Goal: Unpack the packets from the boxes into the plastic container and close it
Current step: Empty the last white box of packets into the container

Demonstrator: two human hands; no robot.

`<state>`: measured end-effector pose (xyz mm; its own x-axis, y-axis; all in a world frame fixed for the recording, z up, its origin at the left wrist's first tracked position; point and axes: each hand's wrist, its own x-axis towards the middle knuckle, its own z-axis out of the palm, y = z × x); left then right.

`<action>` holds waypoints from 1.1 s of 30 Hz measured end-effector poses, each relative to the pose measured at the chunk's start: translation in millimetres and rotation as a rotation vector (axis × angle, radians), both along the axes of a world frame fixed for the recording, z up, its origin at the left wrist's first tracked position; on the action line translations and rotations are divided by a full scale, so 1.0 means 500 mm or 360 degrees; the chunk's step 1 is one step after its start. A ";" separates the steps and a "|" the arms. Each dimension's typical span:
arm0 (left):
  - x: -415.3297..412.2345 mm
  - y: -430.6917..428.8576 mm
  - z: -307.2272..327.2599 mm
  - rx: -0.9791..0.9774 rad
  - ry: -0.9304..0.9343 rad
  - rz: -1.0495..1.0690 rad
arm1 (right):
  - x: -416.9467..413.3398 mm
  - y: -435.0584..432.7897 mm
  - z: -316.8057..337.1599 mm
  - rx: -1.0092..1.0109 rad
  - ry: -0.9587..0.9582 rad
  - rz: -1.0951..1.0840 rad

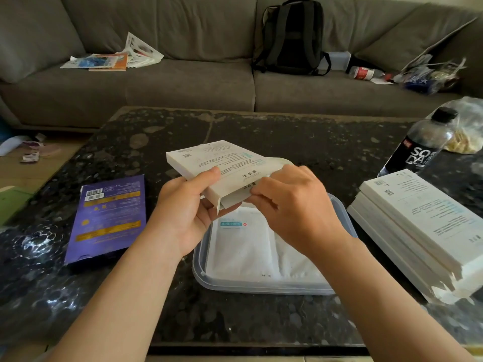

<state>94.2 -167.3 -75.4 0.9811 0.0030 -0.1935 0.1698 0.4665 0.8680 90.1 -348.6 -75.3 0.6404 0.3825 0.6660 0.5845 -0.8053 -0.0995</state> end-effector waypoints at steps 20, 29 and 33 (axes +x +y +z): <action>0.007 0.013 0.006 -0.0201 0.0168 -0.0042 | -0.019 -0.008 0.087 0.0306 0.0649 0.0226; 0.008 0.024 0.007 -0.0159 0.0205 -0.0018 | -0.014 -0.012 0.082 0.0849 0.0009 0.0071; 0.009 0.023 0.009 -0.0102 0.0206 0.0076 | -0.010 -0.018 0.086 0.1184 0.0182 -0.0047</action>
<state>98.6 -155.7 -70.6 0.9470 0.0326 -0.3196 0.2546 0.5306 0.8085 84.8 -357.4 -32.3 0.7241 -0.1608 0.6707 0.5169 -0.5173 -0.6821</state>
